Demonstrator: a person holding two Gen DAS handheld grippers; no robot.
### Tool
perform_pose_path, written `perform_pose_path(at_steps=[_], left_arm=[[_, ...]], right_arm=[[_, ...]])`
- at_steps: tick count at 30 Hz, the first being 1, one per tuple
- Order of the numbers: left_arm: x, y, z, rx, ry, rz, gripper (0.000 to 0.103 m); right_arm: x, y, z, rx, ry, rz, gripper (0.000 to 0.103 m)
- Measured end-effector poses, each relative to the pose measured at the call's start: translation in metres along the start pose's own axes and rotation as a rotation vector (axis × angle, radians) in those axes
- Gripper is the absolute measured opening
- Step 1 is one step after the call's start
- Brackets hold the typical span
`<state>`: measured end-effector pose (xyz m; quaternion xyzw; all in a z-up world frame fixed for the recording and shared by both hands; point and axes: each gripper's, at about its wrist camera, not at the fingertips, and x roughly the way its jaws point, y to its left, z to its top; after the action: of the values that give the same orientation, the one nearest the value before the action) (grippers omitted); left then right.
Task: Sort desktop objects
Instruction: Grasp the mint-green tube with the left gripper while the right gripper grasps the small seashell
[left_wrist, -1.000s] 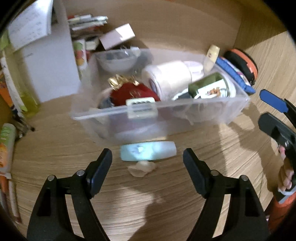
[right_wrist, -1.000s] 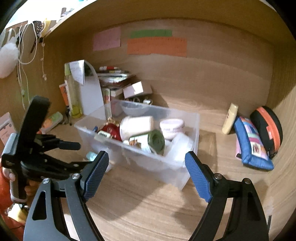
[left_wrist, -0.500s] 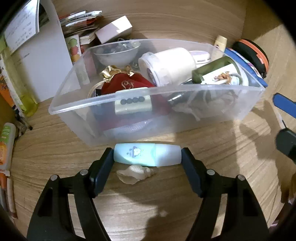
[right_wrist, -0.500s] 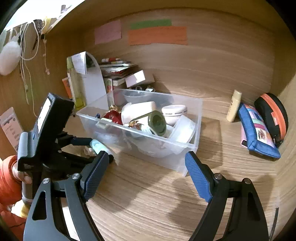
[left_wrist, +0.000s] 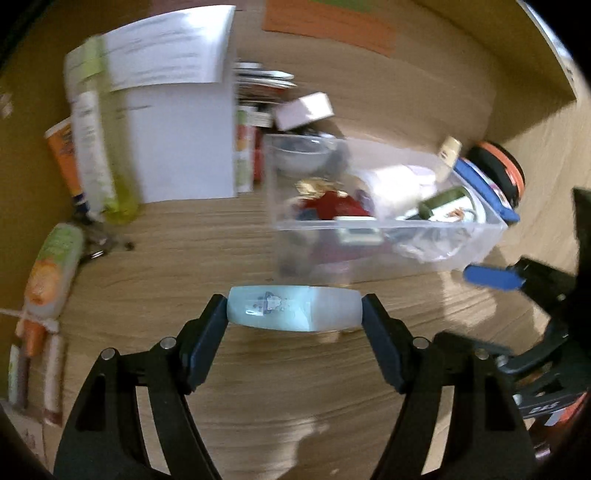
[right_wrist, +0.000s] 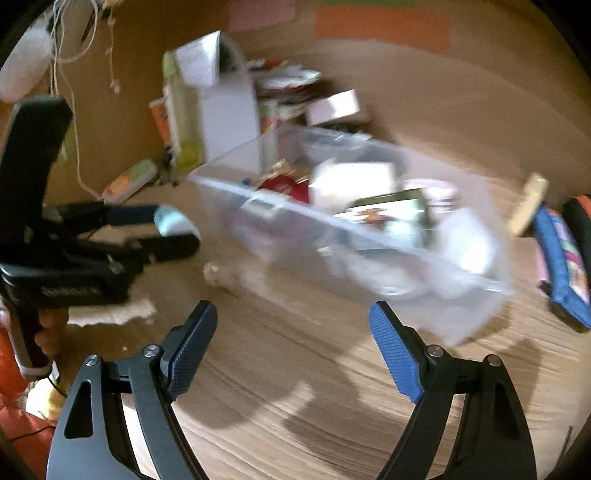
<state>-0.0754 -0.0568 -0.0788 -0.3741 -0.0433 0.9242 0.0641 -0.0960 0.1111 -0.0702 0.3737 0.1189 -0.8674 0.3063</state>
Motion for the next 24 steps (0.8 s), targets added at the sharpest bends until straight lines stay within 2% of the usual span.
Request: perform_pose_path(at_steps=[5, 11, 12, 17, 19, 24], left_arm=[[-0.014, 0.034, -0.009, -0.047, -0.015, 0.013, 0.073], [-0.017, 0.049, -0.014, -0.06, -0.025, 0.003, 0.073], [-0.018, 0.05, -0.015, -0.06, -0.028, -0.001, 0.073], [-0.02, 0.049, -0.016, -0.06, -0.041, -0.018, 0.073], [-0.022, 0.048, -0.015, -0.06, -0.049, -0.023, 0.073], [-0.025, 0.043, -0.007, -0.058, -0.069, -0.032, 0.073]], right_arm=[[0.032, 0.02, 0.009, -0.022, 0.077, 0.058, 0.078], [0.056, 0.034, 0.019, -0.054, 0.121, 0.07, 0.052], [0.059, 0.036, 0.02, -0.06, 0.126, 0.068, 0.045], [0.069, 0.043, 0.022, -0.095, 0.135, 0.047, 0.032], [0.07, 0.045, 0.023, -0.111, 0.132, 0.051, 0.021], [0.067, 0.043, 0.025, -0.11, 0.114, 0.065, 0.02]])
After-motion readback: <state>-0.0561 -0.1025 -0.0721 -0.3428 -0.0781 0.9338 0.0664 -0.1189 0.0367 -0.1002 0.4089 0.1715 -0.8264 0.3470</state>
